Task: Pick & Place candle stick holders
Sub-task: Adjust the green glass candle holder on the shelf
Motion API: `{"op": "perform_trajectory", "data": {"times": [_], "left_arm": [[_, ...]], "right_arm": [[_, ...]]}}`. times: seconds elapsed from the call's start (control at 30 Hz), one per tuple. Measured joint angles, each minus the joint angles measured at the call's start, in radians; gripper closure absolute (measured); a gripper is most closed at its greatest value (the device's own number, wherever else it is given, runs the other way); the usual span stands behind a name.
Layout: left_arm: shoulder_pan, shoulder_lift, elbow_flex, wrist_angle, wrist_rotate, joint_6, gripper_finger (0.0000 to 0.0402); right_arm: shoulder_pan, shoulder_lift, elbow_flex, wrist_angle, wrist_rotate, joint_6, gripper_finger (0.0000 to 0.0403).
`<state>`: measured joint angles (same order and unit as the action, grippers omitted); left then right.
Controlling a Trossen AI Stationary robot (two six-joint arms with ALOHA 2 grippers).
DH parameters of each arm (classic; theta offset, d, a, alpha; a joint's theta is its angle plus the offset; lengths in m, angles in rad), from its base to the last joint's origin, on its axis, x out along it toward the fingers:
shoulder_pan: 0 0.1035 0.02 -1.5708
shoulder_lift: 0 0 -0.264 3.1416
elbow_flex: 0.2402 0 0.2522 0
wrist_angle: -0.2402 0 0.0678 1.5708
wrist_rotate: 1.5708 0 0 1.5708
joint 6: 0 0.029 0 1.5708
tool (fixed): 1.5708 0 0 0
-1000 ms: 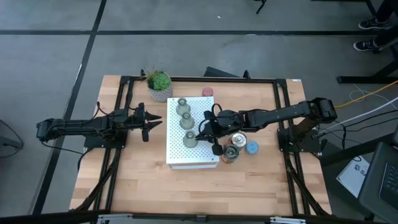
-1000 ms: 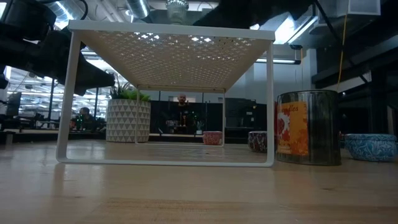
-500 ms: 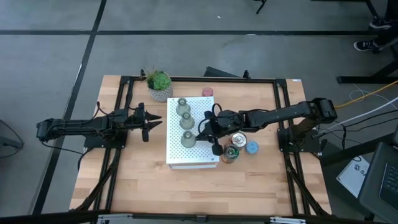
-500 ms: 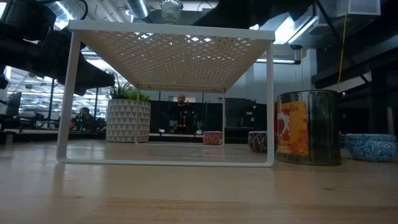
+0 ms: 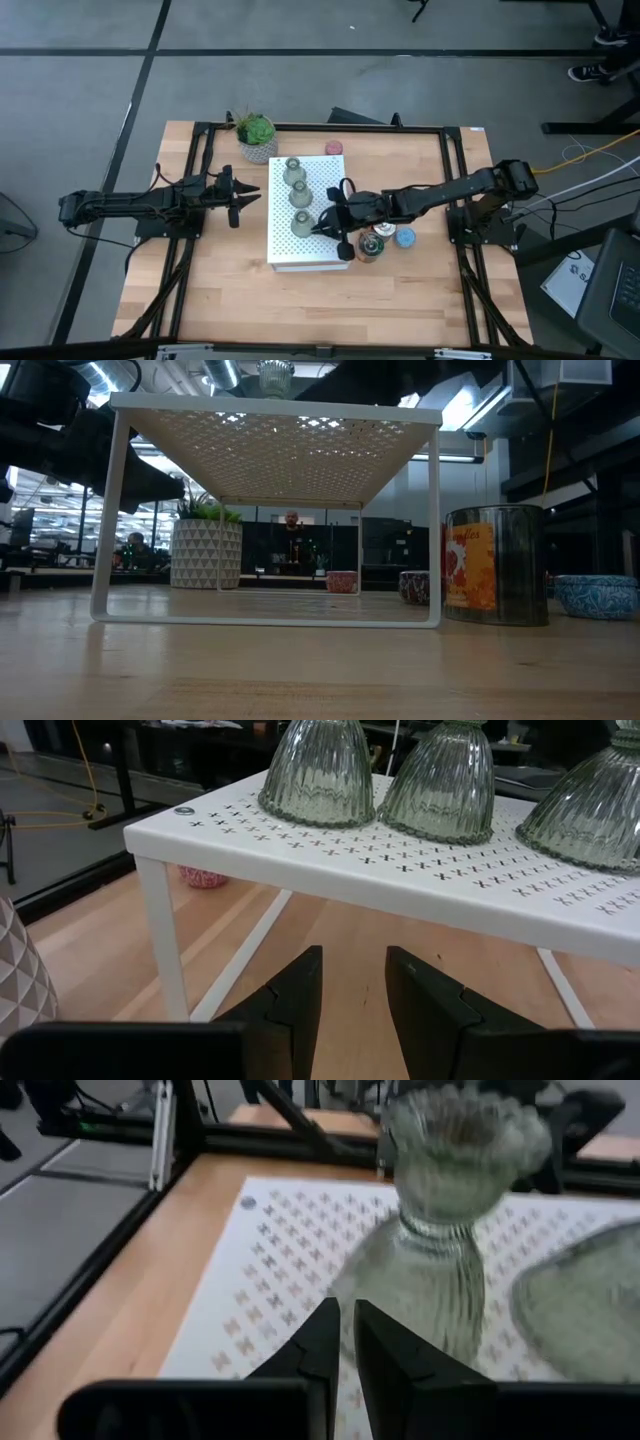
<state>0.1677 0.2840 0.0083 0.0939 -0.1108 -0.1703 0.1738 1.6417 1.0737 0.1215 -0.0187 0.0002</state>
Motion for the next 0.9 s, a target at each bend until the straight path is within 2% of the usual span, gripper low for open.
{"op": "perform_trajectory", "data": {"times": [0.17,0.5,0.7,0.77,0.9], "left_arm": [[0.0,0.0,0.0,0.0,0.0,0.0,0.0294],[0.0,0.0,0.0,0.0,0.0,0.0,0.0294],[0.0,0.0,0.0,0.0,0.0,0.0,0.0294],[0.0,0.0,0.0,0.0,0.0,0.0,0.0294],[0.0,0.0,0.0,0.0,0.0,0.0,0.0294]], "right_arm": [[-0.001,0.003,0.0,0.054,0.001,-0.004,0.0365],[-0.003,0.103,0.001,0.231,0.0,-0.007,0.0365],[-0.003,0.104,0.001,0.301,0.0,-0.012,0.0365],[-0.003,0.103,0.009,0.289,0.0,-0.025,0.0365],[-0.003,0.082,0.056,0.107,-0.003,-0.034,0.0365]]}}
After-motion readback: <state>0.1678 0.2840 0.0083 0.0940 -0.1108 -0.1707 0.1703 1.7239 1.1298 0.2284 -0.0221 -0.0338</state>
